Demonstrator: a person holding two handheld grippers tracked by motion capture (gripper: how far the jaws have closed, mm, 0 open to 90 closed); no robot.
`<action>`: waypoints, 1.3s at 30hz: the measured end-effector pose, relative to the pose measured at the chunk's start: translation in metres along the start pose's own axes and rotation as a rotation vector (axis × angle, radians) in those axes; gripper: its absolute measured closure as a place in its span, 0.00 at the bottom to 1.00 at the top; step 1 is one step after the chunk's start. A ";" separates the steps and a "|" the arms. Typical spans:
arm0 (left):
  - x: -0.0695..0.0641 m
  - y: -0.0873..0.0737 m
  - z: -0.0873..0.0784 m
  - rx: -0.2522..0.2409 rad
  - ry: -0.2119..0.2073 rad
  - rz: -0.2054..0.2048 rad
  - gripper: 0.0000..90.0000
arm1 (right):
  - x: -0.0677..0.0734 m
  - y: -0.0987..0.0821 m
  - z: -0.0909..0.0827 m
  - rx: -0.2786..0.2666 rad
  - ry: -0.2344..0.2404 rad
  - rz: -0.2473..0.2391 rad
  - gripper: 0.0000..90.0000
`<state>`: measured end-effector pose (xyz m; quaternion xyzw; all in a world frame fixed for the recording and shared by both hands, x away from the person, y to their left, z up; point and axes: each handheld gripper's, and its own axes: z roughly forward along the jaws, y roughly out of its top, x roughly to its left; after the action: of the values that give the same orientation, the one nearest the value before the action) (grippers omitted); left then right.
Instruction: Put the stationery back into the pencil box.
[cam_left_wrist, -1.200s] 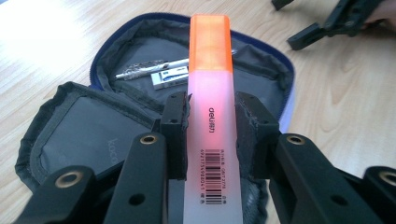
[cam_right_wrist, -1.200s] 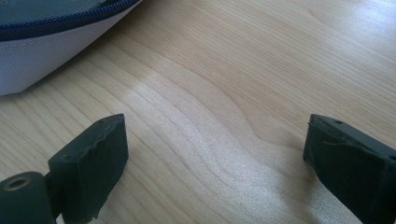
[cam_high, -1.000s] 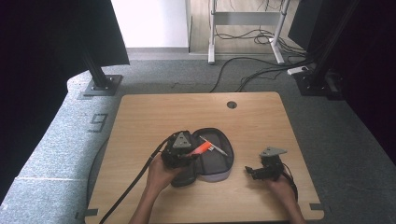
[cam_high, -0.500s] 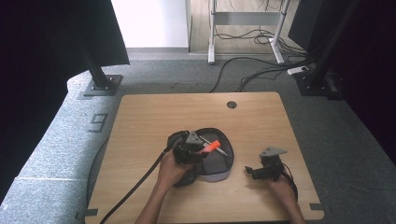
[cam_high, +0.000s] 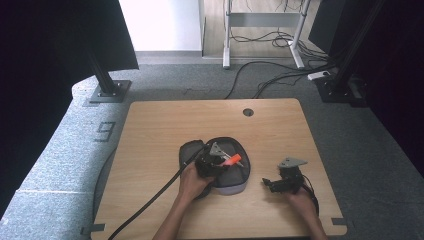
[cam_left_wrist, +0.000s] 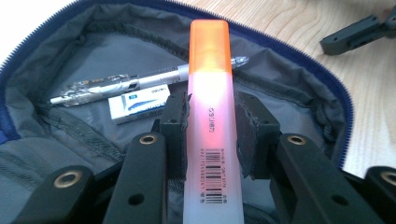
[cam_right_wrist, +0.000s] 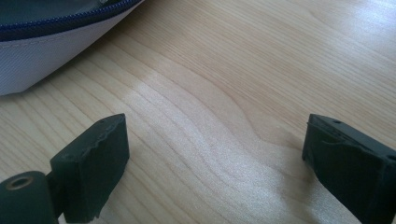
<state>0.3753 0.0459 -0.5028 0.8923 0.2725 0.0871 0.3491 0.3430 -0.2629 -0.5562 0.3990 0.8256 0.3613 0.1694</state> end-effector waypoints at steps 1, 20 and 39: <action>0.000 0.000 0.001 0.001 -0.002 0.000 0.73 | 0.000 0.000 0.000 0.000 0.000 0.000 0.08; 0.002 -0.003 -0.036 0.018 0.027 -0.010 0.32 | 0.000 0.000 0.000 -0.001 0.000 0.000 0.08; 0.016 -0.065 -0.110 -0.056 0.069 -0.099 0.13 | 0.001 -0.001 -0.001 -0.001 -0.003 0.004 0.09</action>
<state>0.3227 0.1572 -0.4658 0.8641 0.3256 0.1080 0.3682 0.3413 -0.2632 -0.5559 0.4010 0.8243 0.3616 0.1699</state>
